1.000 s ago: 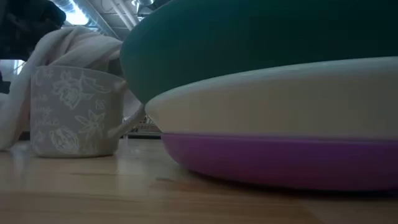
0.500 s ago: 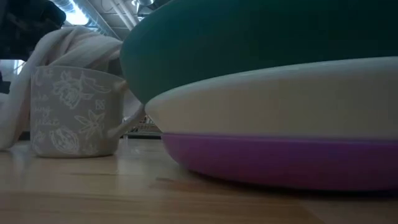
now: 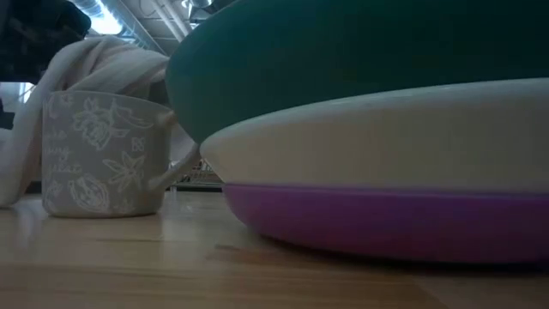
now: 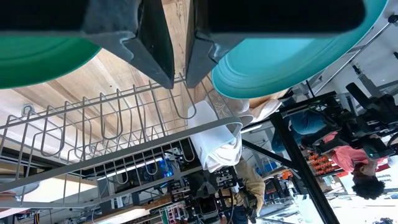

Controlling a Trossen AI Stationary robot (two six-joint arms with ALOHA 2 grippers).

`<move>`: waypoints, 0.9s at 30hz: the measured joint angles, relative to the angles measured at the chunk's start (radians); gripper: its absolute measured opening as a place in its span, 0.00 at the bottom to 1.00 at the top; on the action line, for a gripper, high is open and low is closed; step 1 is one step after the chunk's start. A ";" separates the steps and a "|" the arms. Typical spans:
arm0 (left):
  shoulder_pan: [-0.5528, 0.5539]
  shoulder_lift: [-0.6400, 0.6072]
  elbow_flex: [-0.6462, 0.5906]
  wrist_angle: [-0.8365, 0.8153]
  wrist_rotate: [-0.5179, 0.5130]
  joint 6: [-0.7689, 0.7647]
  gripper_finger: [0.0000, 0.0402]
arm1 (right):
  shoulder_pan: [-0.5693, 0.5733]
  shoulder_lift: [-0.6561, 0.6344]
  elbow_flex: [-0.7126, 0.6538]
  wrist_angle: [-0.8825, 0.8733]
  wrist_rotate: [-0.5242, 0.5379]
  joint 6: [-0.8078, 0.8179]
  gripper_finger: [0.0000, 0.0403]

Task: Sort dishes

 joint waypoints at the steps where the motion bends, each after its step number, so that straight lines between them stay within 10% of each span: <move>1: 0.000 0.000 0.000 0.000 0.000 0.000 0.00 | 0.000 0.000 0.000 0.000 0.000 0.000 0.12; 14: 0.000 0.000 0.000 0.023 0.000 0.000 0.00 | 0.000 0.000 0.000 0.000 0.000 0.000 0.12; 27: 0.002 0.000 0.000 0.484 -0.068 0.053 0.00 | 0.000 0.000 0.000 0.014 -0.003 0.000 0.12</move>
